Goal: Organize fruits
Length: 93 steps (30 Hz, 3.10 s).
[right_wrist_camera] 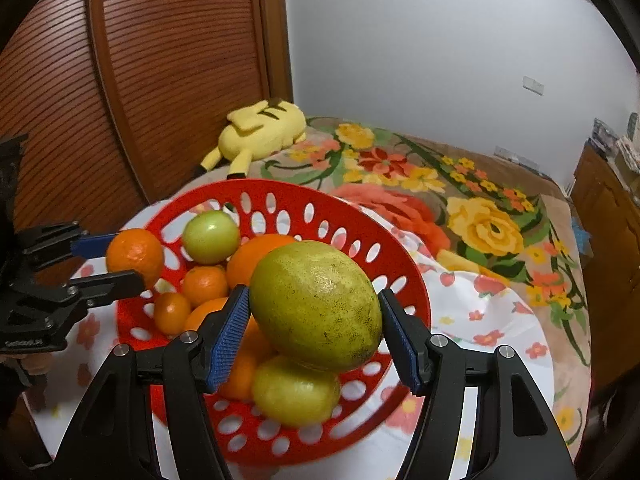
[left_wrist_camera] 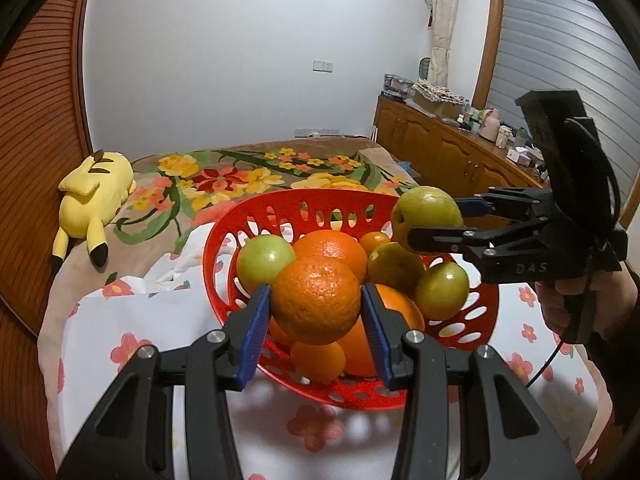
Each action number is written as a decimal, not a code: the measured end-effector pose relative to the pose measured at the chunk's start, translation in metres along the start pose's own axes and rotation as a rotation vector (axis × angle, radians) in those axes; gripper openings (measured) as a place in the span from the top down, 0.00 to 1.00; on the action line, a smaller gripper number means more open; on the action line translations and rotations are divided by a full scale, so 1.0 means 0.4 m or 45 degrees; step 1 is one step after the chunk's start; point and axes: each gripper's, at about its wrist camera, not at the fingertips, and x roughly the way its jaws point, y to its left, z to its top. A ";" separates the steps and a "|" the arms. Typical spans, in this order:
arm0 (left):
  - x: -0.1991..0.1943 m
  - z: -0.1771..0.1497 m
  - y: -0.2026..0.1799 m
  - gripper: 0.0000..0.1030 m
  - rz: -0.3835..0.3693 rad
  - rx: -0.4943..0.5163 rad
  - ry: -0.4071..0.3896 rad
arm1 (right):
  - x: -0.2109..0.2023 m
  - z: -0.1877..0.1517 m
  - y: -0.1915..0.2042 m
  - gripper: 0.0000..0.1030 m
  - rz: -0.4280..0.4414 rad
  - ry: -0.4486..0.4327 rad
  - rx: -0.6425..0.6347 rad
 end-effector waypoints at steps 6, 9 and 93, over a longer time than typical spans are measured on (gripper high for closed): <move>0.023 0.007 0.010 0.57 -0.004 -0.005 0.014 | 0.048 0.029 -0.011 0.36 -0.006 0.036 -0.022; 0.032 0.009 0.018 0.58 -0.004 -0.013 0.017 | 0.060 0.041 -0.010 0.36 -0.005 0.040 -0.035; -0.328 -0.187 -0.154 0.22 0.151 0.084 -0.266 | -0.379 -0.288 0.165 0.14 -0.260 -0.434 0.187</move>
